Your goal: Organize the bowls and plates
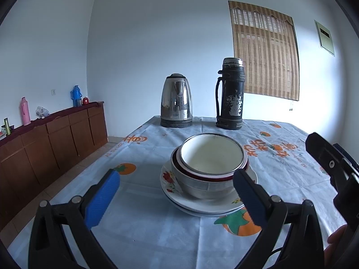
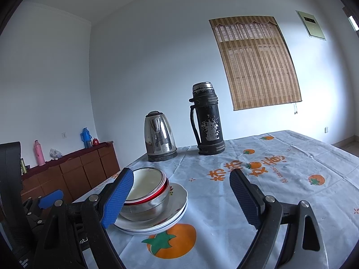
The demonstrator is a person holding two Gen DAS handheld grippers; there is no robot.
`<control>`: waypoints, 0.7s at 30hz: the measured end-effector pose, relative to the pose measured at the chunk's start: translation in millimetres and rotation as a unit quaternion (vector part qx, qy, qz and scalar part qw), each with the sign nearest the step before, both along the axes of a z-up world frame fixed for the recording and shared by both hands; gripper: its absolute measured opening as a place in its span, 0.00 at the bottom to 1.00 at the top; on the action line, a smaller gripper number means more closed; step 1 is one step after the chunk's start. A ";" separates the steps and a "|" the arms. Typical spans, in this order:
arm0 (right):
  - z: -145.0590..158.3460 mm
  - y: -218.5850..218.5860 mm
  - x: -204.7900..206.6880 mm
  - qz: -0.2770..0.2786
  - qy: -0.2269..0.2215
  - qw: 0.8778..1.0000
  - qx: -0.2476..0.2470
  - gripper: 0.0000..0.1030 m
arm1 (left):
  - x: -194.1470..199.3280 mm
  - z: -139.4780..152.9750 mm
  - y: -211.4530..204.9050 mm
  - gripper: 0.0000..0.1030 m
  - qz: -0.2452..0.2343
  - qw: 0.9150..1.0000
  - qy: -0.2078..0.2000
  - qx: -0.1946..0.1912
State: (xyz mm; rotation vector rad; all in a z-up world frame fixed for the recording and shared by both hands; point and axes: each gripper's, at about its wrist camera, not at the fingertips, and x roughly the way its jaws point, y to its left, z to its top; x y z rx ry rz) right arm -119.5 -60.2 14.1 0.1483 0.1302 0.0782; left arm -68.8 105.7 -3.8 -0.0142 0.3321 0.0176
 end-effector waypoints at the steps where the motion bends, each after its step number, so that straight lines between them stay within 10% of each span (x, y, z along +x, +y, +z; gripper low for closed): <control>1: 0.0 0.0 -0.1 0.000 0.000 1.000 0.000 0.86 | -0.1 0.0 0.2 1.00 0.000 1.000 0.000 0.000; 21: -1.6 -3.3 -0.6 -0.006 0.000 1.000 0.004 0.86 | -0.2 -1.6 -0.6 1.00 0.004 1.000 0.000 -0.001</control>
